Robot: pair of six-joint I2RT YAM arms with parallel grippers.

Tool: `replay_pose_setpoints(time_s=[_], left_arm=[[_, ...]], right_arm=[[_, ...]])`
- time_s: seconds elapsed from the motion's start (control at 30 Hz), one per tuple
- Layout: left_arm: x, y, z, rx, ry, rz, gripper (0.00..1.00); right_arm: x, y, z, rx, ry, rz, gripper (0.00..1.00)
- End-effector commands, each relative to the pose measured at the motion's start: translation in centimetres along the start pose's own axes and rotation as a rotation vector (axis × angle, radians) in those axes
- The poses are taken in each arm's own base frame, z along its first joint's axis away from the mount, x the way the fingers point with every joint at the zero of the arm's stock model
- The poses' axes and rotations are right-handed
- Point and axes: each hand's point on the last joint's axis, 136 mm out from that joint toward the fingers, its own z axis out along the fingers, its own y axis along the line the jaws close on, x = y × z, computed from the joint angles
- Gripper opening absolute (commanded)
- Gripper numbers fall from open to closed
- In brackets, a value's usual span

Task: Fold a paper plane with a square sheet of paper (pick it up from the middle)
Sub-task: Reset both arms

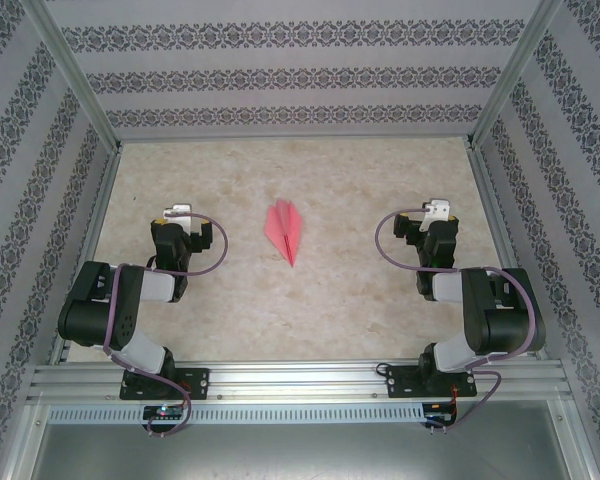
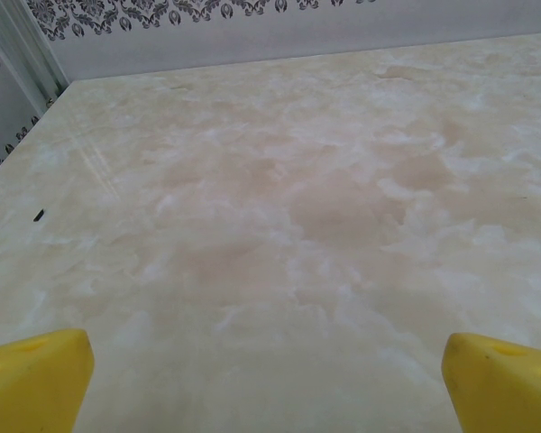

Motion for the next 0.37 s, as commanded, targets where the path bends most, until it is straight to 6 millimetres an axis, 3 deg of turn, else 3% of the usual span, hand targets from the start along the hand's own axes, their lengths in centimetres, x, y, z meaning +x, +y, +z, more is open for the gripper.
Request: replay_pose_setpoints(time_s=[0.0, 0.33], left_arm=[[-1.51, 0.03, -0.17, 0.006, -0.057, -0.026, 1.0], [-1.51, -0.32, -0.11, 0.03, -0.055, -0.019, 1.0]], right_arm=[[-1.91, 0.06, 0.05, 0.004, -0.058, 0.019, 0.98], [-1.84, 0.12, 0.04, 0.003, -0.056, 0.018, 0.98]])
